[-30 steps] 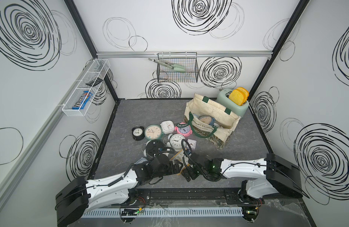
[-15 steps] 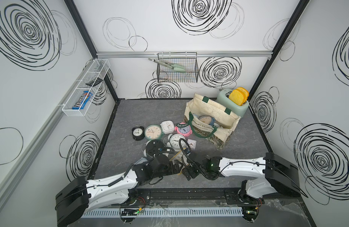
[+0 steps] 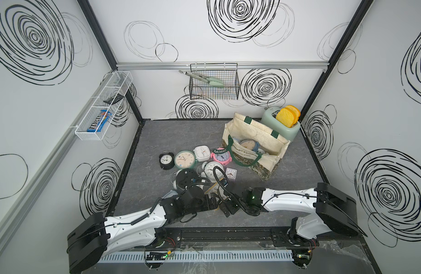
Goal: Put the alarm clock into the canvas bag
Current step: Pick up the alarm from the center of the board.
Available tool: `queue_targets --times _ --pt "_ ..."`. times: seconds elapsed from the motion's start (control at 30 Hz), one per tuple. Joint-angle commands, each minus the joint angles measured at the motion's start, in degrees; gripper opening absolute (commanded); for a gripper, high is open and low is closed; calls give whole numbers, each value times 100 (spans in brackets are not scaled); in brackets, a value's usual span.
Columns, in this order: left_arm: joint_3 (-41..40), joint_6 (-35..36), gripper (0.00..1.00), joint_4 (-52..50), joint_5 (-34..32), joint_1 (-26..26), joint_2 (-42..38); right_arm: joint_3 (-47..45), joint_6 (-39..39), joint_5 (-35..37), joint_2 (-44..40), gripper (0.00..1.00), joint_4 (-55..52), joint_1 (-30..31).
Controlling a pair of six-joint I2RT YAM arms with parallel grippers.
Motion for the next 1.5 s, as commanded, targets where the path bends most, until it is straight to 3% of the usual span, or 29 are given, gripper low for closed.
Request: queue_targets --times 0.0,0.2,0.37,0.77,1.0,1.2,1.47 --pt "-11 -12 96 197 11 -20 35 148 -128 144 105 97 -8 -39" --pt "-35 9 96 246 37 -22 78 140 -145 157 95 99 105 -53" --pt "-57 30 96 254 22 -23 97 129 -250 124 22 94 173 -71" --pt "152 410 96 -370 -226 15 -411 29 -208 17 -87 72 180 -99" --pt "412 1028 96 -1072 -744 43 -1308 -318 32 -80 -1078 62 225 -241" --pt "193 1117 96 -438 -115 353 -1991 -501 309 -426 -2107 57 283 -542" --pt "696 1527 96 247 272 297 -1292 -702 433 -694 -3109 56 627 -753"
